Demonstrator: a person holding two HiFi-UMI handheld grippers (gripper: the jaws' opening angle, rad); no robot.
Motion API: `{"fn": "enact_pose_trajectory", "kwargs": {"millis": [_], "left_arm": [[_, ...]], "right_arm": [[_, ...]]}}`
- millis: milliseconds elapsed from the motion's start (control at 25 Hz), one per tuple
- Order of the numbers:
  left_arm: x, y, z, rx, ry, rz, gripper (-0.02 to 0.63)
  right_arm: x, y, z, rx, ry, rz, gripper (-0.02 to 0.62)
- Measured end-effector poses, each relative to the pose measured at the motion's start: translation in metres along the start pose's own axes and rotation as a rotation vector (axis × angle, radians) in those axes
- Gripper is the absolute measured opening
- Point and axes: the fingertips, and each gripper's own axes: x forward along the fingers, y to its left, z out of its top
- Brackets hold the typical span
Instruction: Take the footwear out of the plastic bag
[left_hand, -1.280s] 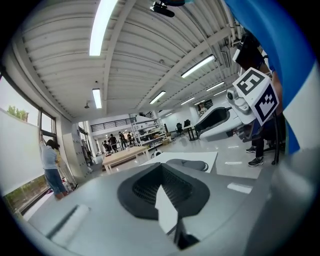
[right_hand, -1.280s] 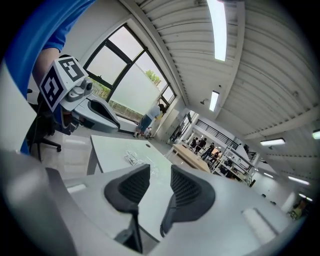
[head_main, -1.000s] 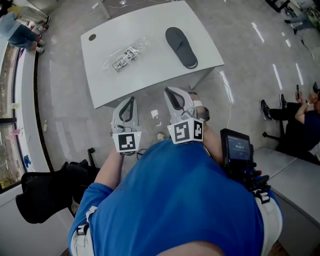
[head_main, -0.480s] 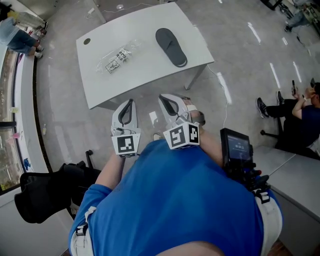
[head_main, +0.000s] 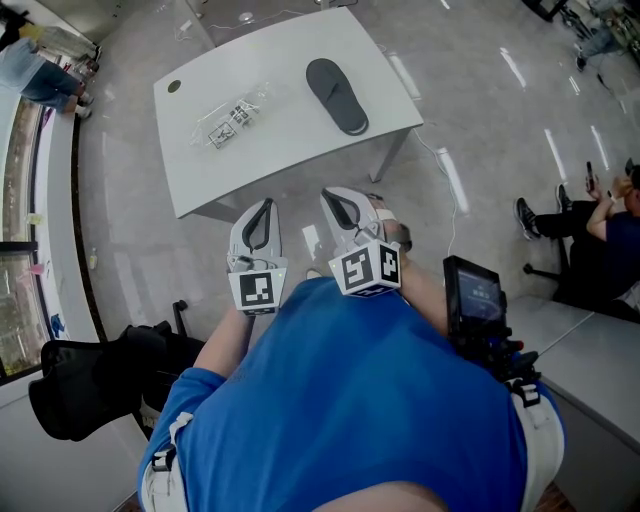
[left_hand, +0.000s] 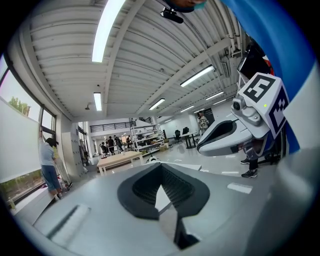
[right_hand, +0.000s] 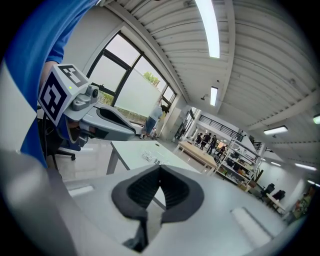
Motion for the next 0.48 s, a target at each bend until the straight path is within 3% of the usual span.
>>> {"fn": "enact_pose_trajectory", "kwargs": {"millis": [480], "left_arm": [[0.0017,-0.0065,0.0014,0.020,0.006,-0.011,0.008]], "right_arm": [[-0.0030,-0.0079,-0.0058,0.023,0.007,-0.018,0.003]]}}
